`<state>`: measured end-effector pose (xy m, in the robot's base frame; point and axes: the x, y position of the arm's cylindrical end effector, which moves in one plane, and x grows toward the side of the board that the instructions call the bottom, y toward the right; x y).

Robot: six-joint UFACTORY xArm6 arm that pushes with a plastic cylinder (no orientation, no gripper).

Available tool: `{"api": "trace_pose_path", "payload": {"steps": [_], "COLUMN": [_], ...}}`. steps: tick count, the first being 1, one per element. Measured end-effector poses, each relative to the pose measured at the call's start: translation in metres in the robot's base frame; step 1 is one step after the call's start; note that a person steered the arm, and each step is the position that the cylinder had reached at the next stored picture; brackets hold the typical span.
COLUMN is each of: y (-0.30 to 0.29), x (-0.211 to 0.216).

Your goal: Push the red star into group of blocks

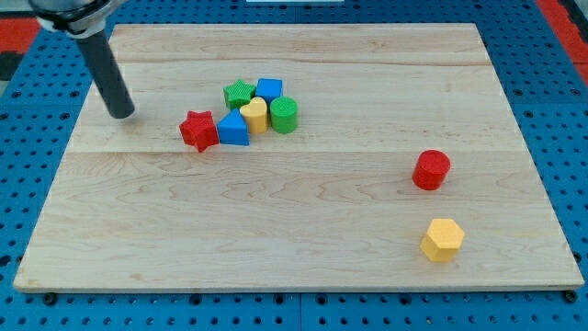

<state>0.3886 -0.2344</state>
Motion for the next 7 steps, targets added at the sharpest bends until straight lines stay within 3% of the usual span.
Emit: {"api": "trace_pose_path", "payload": {"steps": [1,2,7], "y": [0.009,0.025,0.109], "x": [0.051,0.059,0.017]}}
